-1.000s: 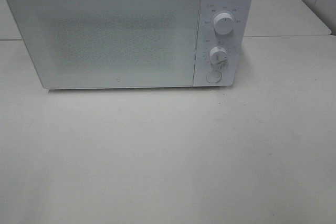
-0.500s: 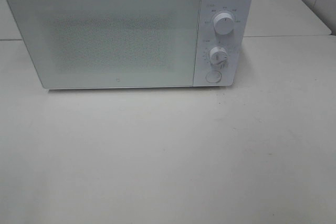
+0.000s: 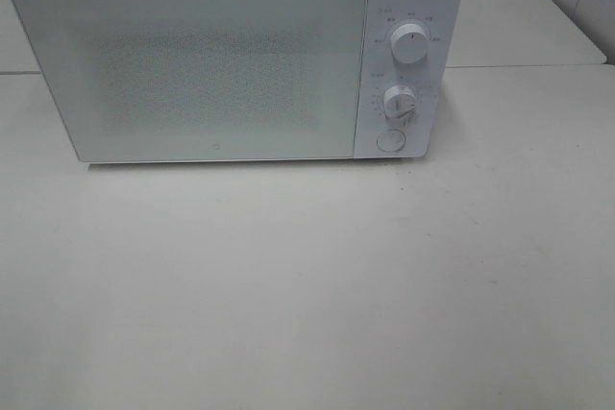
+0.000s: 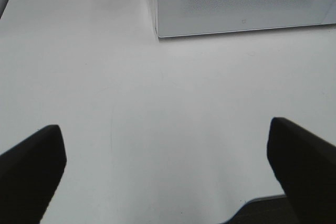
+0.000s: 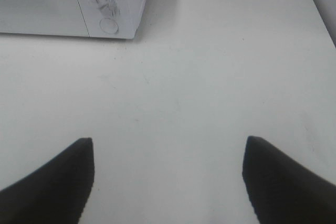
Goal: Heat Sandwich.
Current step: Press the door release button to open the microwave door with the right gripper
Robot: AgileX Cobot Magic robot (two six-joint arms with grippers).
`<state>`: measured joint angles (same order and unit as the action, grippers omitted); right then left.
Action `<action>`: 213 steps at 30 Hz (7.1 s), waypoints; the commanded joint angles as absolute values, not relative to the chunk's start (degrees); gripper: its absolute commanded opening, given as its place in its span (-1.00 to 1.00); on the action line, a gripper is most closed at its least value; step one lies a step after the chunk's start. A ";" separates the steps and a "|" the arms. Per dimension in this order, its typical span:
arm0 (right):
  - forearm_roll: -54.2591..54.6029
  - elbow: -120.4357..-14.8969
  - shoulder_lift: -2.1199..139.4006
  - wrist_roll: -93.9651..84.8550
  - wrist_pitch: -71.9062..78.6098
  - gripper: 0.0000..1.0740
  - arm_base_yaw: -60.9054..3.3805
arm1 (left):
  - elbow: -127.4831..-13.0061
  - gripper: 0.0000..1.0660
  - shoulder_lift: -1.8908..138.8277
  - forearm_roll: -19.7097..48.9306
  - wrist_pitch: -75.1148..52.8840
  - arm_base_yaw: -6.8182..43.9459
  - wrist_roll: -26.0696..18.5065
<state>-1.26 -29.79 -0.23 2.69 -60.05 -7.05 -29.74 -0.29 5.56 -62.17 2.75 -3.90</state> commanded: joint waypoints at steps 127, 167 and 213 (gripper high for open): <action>50.02 -20.40 97.46 -15.58 66.46 0.43 -47.73 | -29.68 0.87 -1.20 5.56 -61.36 2.64 -3.67; 50.65 -21.60 97.98 60.45 64.52 0.37 -49.45 | -29.68 0.87 -1.20 5.56 -61.36 2.64 -3.67; 42.51 -27.39 102.16 75.23 56.21 -1.00 -41.77 | -29.68 0.87 -1.20 5.56 -61.36 2.64 -3.67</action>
